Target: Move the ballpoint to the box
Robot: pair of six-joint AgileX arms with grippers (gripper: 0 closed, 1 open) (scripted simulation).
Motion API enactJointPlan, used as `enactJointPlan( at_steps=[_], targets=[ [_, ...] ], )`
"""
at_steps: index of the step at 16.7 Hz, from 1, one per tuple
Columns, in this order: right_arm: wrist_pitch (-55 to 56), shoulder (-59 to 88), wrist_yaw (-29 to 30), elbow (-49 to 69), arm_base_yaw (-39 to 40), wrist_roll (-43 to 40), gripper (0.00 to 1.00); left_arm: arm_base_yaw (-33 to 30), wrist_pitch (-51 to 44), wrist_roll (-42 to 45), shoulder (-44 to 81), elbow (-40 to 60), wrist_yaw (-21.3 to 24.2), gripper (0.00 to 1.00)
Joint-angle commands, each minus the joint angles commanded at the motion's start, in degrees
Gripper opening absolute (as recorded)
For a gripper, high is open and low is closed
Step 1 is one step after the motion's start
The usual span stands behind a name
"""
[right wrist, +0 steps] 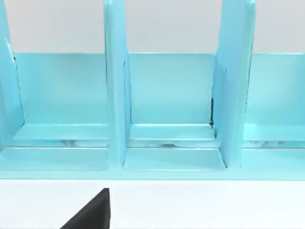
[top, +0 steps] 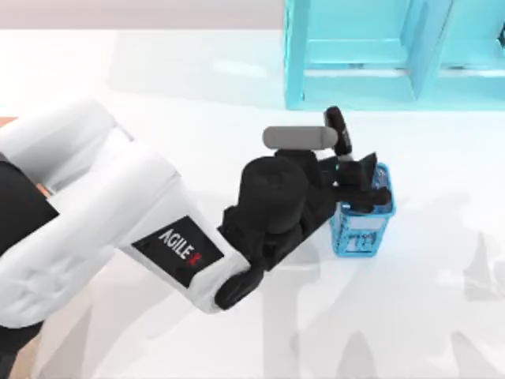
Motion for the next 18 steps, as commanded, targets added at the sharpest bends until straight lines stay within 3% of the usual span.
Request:
enactJointPlan(
  at_steps=[10,18],
  targets=[
    [0.0,0.0,0.0,0.0,0.0,0.0,1.0,1.01,-0.42,0.45,-1.8,-0.02,0.23,0.0],
    [0.0,0.0,0.0,0.0,0.0,0.0,1.0,12.52,-17.55,2.41,-25.28,-6.11,11.09,0.0]
  ],
)
